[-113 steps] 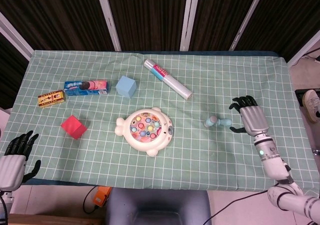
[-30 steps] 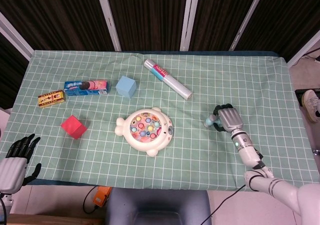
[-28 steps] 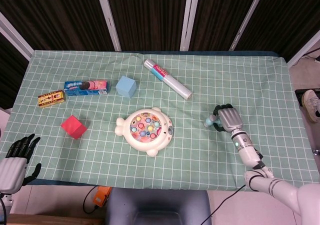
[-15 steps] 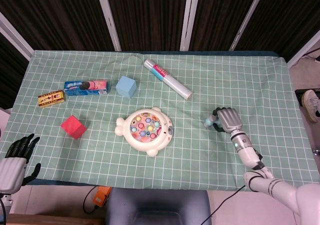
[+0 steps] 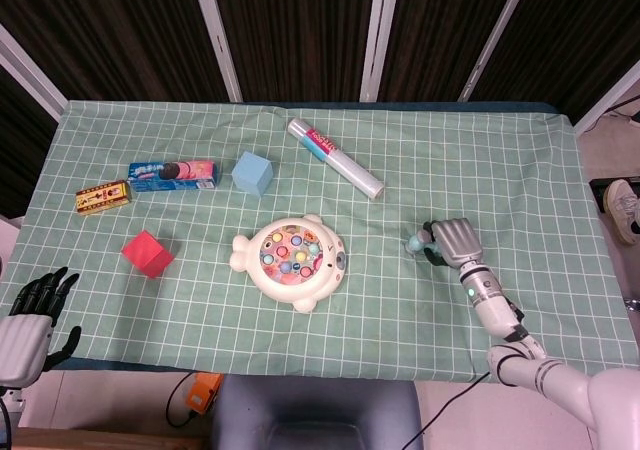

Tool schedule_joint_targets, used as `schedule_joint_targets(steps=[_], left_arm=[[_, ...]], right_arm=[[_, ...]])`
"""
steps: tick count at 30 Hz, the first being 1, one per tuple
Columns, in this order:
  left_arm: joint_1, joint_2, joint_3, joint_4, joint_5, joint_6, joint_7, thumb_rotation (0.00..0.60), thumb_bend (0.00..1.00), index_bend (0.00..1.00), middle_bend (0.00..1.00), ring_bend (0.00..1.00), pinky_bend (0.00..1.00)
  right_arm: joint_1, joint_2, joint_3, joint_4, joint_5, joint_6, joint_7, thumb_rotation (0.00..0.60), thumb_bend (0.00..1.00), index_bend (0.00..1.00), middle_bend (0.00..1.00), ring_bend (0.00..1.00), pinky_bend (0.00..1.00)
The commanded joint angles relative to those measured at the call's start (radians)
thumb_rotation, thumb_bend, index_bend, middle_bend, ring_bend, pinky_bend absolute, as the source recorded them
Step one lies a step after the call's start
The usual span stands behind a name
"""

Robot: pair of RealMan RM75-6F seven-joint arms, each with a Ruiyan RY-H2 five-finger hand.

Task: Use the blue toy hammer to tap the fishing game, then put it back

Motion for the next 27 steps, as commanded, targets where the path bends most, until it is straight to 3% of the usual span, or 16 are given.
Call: schedule_joint_targets(steps=[1,14,27], left_arm=[[0.0,0.0,0.0,0.0,0.0,0.0,-0.001,0.6,0.42,0.0,0.0,0.0,0.11],[-0.002,0.002,0.0,-0.001,-0.001,-0.004,-0.007,0.6,0.42,0.0,0.0,0.0,0.11],[-0.002,0.004,-0.002,0.0,0.0,-0.002,-0.013,0.6,0.42,0.0,0.0,0.0,0.11]], right_arm=[[0.0,-0.006,-0.003,0.01,-0.008,0.005,0.007,0.6,0.55,0.91,0.65,0.7,0.73],[-0.004,-0.034,-0.011,0.054,-0.034,0.029,0.009,0.6,0.54,1.0,0.75,0.83,0.87],[-0.007,0.001,-0.012,0.016,-0.067,0.064,0.016,0.6,0.55,1.0,0.79,0.87,0.91]])
